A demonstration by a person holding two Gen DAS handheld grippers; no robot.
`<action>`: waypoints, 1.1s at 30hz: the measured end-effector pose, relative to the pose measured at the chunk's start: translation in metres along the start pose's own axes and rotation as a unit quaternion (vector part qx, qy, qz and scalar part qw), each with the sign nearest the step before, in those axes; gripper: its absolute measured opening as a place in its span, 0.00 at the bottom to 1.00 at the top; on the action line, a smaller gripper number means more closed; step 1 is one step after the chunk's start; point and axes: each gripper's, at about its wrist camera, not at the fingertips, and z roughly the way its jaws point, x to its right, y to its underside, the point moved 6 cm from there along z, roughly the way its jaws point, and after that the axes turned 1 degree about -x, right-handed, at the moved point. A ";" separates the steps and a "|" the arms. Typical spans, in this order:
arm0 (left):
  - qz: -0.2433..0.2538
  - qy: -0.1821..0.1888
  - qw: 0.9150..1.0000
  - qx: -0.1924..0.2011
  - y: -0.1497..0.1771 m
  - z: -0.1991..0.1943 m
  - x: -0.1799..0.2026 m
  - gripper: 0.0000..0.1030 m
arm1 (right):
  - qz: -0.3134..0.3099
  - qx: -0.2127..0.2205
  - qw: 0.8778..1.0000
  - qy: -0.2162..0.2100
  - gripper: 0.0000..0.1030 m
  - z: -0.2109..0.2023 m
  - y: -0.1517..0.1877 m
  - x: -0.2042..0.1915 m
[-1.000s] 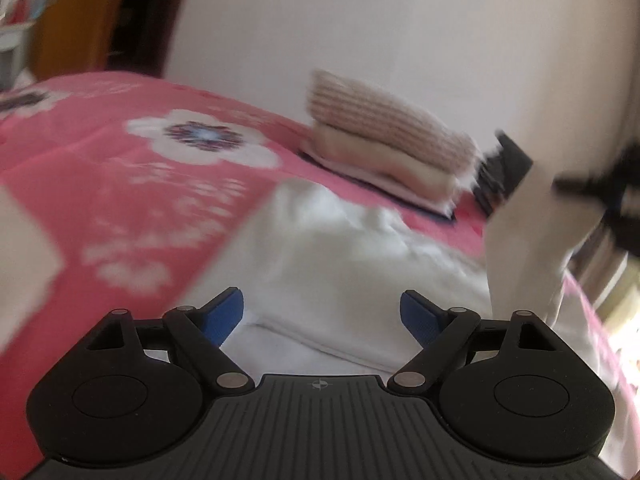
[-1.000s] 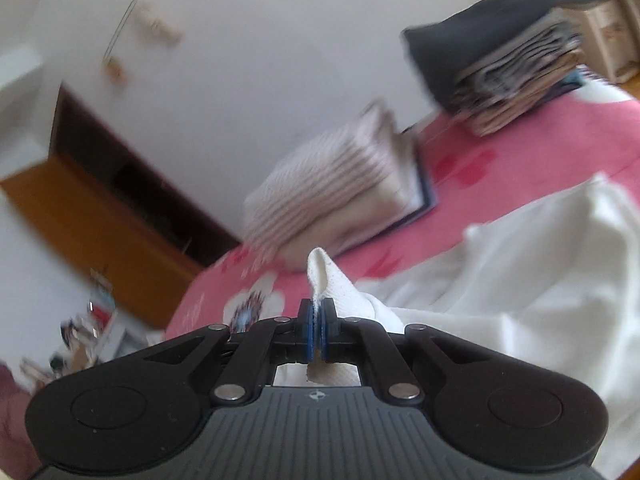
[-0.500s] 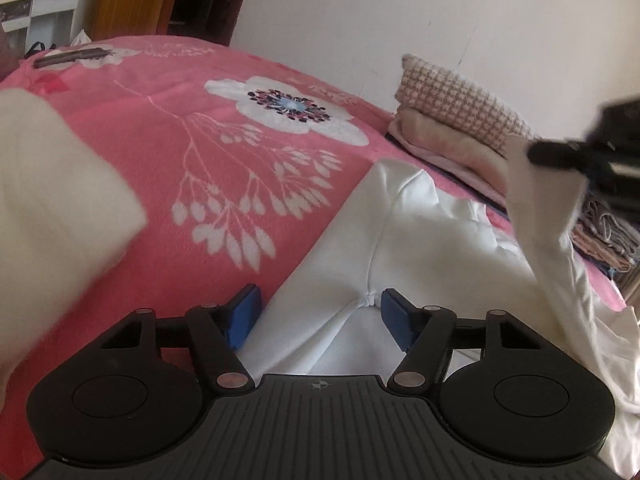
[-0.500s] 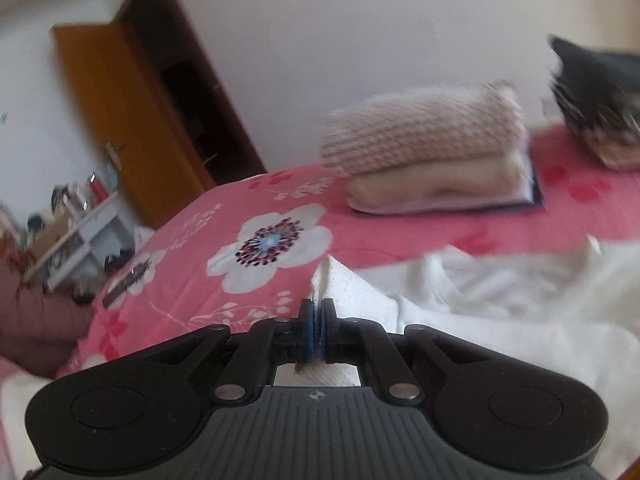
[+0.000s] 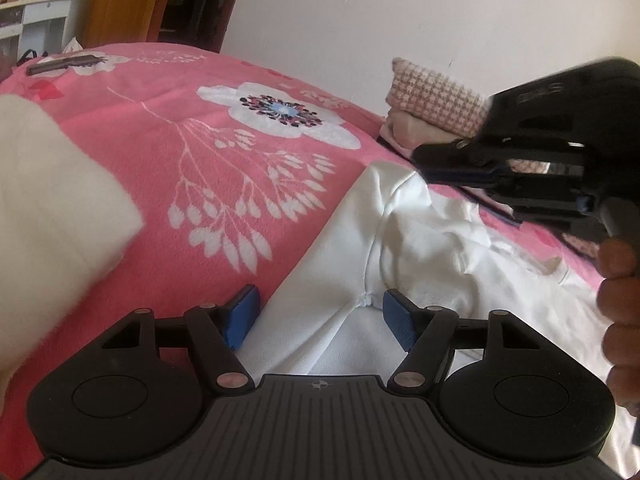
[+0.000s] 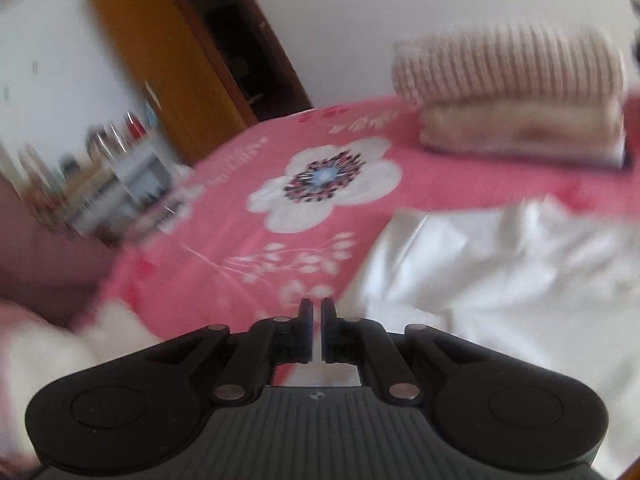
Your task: Fold clothes
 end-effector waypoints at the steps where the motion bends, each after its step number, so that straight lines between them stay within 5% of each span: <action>1: -0.006 0.004 1.000 0.005 -0.002 -0.002 -0.001 0.67 | 0.026 -0.003 1.000 -0.017 0.11 -0.002 -0.002 0.004; 7: -0.018 0.049 0.998 0.044 -0.015 -0.019 0.001 0.68 | 0.121 0.055 0.991 -0.021 0.16 -0.066 -0.018 0.043; 15: 0.059 0.092 0.994 -0.001 -0.012 -0.002 0.044 0.58 | 0.230 0.107 0.965 0.060 0.16 -0.169 0.023 0.116; 21: 0.121 0.074 0.989 -0.044 -0.017 0.021 0.063 0.48 | 0.305 0.144 0.938 0.081 0.16 -0.217 0.070 0.157; 24: 0.144 0.063 0.985 -0.070 -0.018 0.034 0.070 0.33 | 0.304 0.152 0.934 0.112 0.16 -0.227 0.087 0.170; 26: 0.154 0.041 0.984 -0.079 -0.016 0.041 0.071 0.14 | 0.311 0.161 0.929 0.118 0.16 -0.235 0.096 0.178; 29: 0.171 0.018 0.982 -0.078 -0.014 0.045 0.072 0.02 | 0.325 0.172 0.922 0.120 0.16 -0.246 0.104 0.190; 33: 0.182 0.004 0.981 -0.067 -0.015 0.042 0.073 0.00 | 0.336 0.183 0.917 0.116 0.16 -0.252 0.108 0.200</action>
